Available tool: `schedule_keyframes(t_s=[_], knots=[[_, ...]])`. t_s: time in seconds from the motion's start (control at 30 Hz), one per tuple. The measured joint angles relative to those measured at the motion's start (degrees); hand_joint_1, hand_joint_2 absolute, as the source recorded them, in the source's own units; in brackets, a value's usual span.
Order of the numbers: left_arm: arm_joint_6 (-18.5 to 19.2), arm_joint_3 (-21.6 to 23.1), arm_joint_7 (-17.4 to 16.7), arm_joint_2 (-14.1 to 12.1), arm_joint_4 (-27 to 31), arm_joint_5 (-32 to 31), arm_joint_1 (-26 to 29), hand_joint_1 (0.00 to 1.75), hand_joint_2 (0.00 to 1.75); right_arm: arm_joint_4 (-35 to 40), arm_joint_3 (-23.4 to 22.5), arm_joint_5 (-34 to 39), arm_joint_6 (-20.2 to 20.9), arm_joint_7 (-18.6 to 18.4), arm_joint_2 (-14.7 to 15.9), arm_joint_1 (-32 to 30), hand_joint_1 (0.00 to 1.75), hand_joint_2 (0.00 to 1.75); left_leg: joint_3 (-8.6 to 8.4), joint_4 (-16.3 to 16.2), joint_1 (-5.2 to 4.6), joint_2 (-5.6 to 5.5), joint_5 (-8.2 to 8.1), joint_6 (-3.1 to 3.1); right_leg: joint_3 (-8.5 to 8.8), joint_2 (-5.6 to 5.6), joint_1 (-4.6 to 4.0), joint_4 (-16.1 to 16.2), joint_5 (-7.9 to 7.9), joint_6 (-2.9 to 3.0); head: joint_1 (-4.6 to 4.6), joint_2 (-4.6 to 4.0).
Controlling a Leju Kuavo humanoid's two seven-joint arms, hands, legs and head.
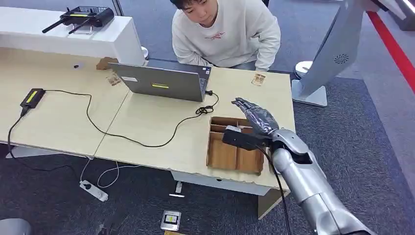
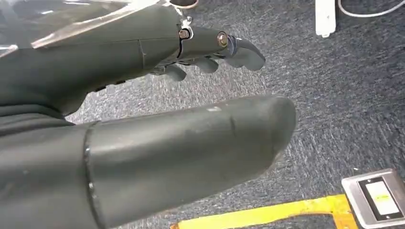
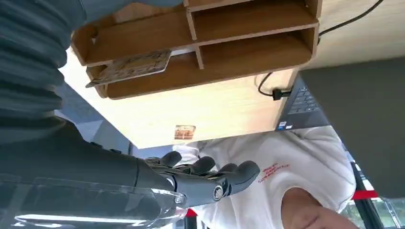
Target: Pass the card to the sensor for recognition and then transmit it.
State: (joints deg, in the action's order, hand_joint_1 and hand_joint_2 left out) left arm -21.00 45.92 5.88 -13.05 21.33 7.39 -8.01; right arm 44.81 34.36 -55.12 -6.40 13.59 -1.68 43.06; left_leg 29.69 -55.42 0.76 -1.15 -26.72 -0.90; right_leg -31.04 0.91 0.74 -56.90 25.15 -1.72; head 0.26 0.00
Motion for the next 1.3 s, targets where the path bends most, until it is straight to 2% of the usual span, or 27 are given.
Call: schedule_keyframes(t_s=[0.5,0.87,0.9,1.3], knots=[[-2.0,-0.5,0.4,0.6,0.2,-1.6,0.2,0.0,0.0,-0.8,0.2,0.1,0.1,-2.1,2.0,-0.6,0.0,1.75,0.0,0.0,0.0,0.01,0.0,0.0,-0.02,0.0,0.0,0.0,0.0,0.0,-0.02,0.0],[-1.8,-1.6,0.9,1.4,0.0,-0.9,0.2,0.0,0.0,-0.7,-0.1,-0.3,0.4,-1.5,3.3,-1.3,0.0,1.75,0.0,0.0,0.01,0.01,0.0,0.0,-0.02,0.01,0.01,0.0,0.0,0.0,-0.02,0.0],[-1.7,-1.6,0.9,1.4,0.0,-0.9,0.2,0.0,0.0,-0.7,-0.1,-0.3,0.4,-1.5,3.3,-1.3,1.75,1.75,0.0,0.0,0.01,0.0,0.0,0.0,-0.02,0.01,0.01,0.0,0.0,0.0,0.0,0.0],[-1.7,-2.0,0.5,1.5,-0.1,-1.7,0.2,0.0,0.0,-0.7,-0.2,2.3,1.9,-1.6,3.9,-1.5,1.75,1.75,0.0,0.0,0.0,0.01,0.0,0.0,-0.02,0.01,0.0,0.0,0.0,0.0,0.0,0.0]])
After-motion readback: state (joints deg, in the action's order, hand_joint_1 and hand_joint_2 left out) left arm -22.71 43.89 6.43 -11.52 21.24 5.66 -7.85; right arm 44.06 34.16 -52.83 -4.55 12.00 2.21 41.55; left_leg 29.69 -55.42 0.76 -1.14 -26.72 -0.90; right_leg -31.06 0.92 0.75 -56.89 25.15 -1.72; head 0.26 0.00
